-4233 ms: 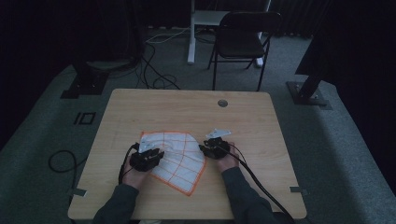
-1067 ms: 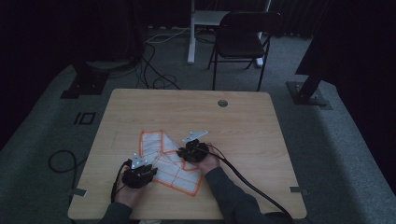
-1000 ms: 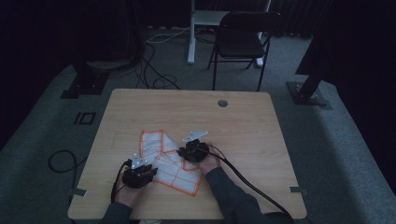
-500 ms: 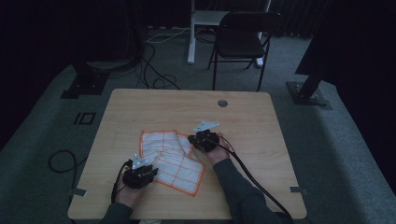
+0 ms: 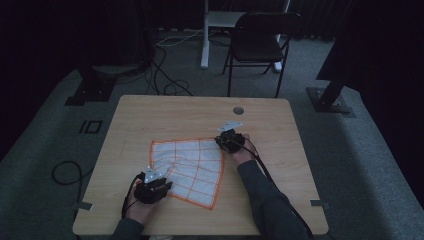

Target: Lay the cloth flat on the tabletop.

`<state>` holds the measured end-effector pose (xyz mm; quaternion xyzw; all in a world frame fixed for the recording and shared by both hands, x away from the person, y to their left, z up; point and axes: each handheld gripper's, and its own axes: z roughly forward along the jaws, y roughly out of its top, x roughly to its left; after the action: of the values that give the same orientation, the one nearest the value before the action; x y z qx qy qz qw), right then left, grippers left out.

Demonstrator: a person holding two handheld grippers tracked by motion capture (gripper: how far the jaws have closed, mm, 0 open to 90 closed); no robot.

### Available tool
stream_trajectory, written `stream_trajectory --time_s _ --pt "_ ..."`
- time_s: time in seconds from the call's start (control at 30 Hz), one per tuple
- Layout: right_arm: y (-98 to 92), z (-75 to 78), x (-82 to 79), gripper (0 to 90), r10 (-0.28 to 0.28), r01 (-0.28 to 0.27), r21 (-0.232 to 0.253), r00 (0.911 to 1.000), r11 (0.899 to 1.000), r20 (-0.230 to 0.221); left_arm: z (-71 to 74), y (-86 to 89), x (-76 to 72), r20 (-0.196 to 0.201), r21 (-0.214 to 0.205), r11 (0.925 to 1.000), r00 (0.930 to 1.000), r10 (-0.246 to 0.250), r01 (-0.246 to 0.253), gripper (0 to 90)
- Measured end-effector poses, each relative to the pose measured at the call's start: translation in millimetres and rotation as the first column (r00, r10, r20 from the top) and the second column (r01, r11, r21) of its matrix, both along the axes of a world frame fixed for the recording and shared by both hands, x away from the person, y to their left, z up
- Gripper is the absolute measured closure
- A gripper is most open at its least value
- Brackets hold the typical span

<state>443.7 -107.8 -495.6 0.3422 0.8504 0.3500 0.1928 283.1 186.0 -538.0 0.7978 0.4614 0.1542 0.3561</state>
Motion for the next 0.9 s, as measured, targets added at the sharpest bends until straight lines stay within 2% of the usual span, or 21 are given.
stream_trajectory --time_s 0.4,0.53,0.8,0.9 --pt "-19.0 1.2 13.3 85.2 -0.077 0.077 -0.029 0.9970 0.997 0.007 -1.3 -27.3 -5.0 0.001 -0.017 0.9965 0.9967 -0.082 0.082 68.4" --pt "-24.0 0.8 15.3 85.2 -0.089 0.090 -0.056 0.9958 0.994 0.021 -1.8 -32.9 -5.1 0.001 -0.027 0.9952 0.9955 -0.094 0.094 68.4" --pt "-33.0 2.5 20.4 84.5 -0.128 0.129 -0.055 0.9915 0.990 0.024 -3.2 -49.4 -9.5 0.002 -0.045 0.9888 0.9898 -0.142 0.142 68.3" --pt "-35.5 3.5 20.5 80.0 -0.137 0.138 -0.052 0.9902 0.989 0.027 -3.3 -54.3 -11.4 0.004 -0.041 0.9863 0.9871 -0.160 0.160 68.1"
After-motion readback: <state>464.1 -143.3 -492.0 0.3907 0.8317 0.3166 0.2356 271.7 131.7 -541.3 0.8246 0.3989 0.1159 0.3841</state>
